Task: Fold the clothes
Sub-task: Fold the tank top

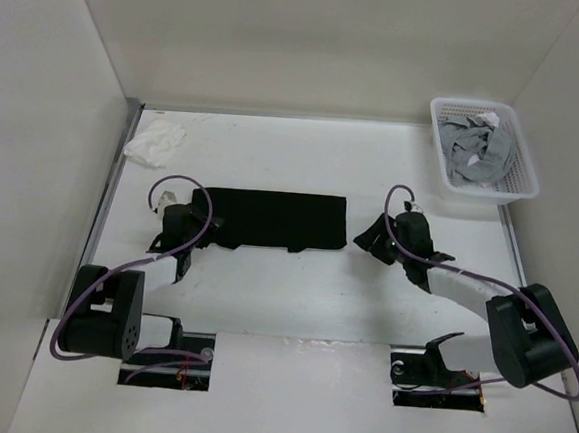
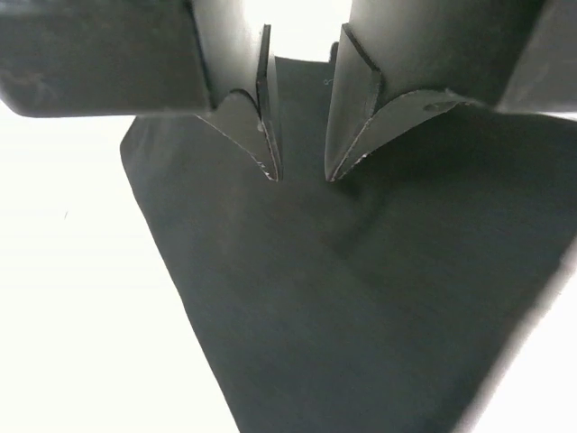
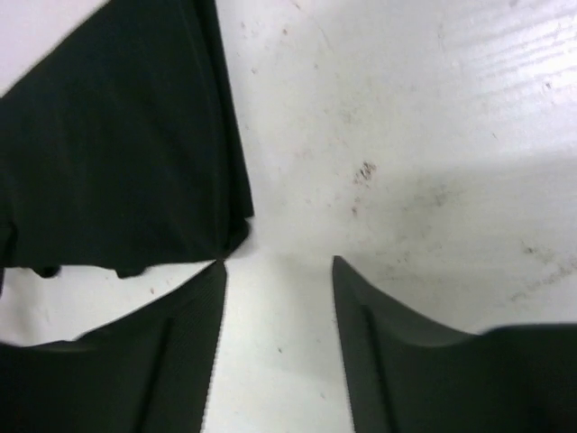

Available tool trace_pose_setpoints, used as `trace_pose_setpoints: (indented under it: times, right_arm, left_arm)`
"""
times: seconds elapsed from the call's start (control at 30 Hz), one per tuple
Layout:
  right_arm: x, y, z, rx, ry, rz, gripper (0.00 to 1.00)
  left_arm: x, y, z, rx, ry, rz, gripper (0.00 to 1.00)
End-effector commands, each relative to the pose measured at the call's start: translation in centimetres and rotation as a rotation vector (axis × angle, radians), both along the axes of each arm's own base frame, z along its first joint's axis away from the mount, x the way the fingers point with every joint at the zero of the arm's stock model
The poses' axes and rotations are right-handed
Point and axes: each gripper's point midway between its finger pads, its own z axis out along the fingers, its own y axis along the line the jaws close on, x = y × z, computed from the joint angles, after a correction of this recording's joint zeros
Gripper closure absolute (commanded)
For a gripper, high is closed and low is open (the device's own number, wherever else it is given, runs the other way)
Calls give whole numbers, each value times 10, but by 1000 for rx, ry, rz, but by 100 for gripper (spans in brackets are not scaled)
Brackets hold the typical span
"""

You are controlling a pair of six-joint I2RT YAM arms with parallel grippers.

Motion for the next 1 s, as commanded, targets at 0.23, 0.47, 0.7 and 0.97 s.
trace_pose_setpoints:
  times: [0.23,0.47,0.7,0.97]
  right_arm:
    - [33,55,-13,206,-28,103,42]
    - [43,62,-37,275,24,46,54]
    - [47,59,-22,338,-37,5,93]
    - [-7,-2,19,193,-122,-110,98]
  left_arm:
    - [9,-45,46,69,-131,-148,75]
    - [9,-50,56,69,-161,-159,75]
    - [10,-63,65,85,-188,-186,75]
    - [2,-106,61,94,-191,-291,75]
